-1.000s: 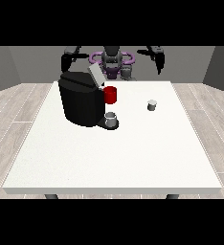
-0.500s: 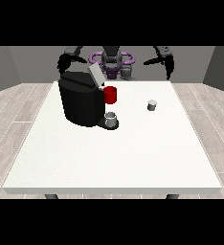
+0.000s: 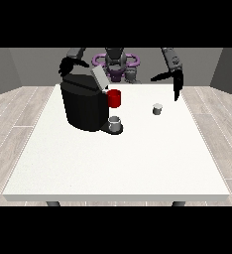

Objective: Insert the coffee pod into the coffee machine and close the lid

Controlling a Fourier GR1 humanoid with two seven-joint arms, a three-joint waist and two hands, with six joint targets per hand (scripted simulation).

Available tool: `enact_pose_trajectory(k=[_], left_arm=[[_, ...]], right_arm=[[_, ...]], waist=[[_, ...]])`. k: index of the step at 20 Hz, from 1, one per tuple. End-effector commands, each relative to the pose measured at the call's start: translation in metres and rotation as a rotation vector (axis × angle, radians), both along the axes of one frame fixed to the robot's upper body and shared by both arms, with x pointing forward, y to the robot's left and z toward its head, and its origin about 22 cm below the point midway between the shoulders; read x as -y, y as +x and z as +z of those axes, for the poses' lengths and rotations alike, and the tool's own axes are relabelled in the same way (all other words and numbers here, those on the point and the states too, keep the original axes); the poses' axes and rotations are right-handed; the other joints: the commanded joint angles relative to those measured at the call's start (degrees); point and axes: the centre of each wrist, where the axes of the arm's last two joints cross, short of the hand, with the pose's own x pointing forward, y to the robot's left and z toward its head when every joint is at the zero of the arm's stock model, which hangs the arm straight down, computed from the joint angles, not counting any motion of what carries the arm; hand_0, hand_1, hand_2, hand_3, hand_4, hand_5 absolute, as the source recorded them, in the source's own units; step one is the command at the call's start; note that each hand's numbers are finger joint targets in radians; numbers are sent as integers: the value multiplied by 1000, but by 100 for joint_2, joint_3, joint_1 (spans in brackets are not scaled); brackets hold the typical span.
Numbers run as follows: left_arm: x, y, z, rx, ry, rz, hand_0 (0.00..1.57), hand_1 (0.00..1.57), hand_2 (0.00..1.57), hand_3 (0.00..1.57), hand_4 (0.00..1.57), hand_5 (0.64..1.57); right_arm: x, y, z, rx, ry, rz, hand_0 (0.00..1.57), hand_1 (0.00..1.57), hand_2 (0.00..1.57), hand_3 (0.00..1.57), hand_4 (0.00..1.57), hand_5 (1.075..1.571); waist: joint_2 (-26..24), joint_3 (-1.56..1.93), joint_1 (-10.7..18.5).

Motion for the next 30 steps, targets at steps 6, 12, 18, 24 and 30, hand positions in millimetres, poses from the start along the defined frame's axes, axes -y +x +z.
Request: enact_pose_trajectory(k=[6,12,18,24,30], left_arm=[[3,24,-13,-51,54,-3,0,0,0,0,0,1571],[9,27,-23,-129,187,-35,0,0,113,0,0,1571],[11,35,-32,-168,238,7,446,446,606,295,0,1571],[6,39,-23,-177,398,-36,704,704,775,487,0,1571],[-7,28,-38,-158,505,-36,547,547,697,454,0,1571]], right_arm=[[12,22,16,10,5,1,0,0,0,0,352,1571],[-9,18,-6,-78,-10,-46,0,0,0,0,371,1571],[-10,20,-7,-115,-45,-44,0,0,0,0,424,1571],[-4,33,-9,-91,-65,-51,0,0,0,0,427,1571],[-5,28,-17,-89,-24,-46,0,0,0,0,453,1571]], waist=[[397,1,12],[316,1,132],[177,0,68],[392,1,152],[548,0,108]])
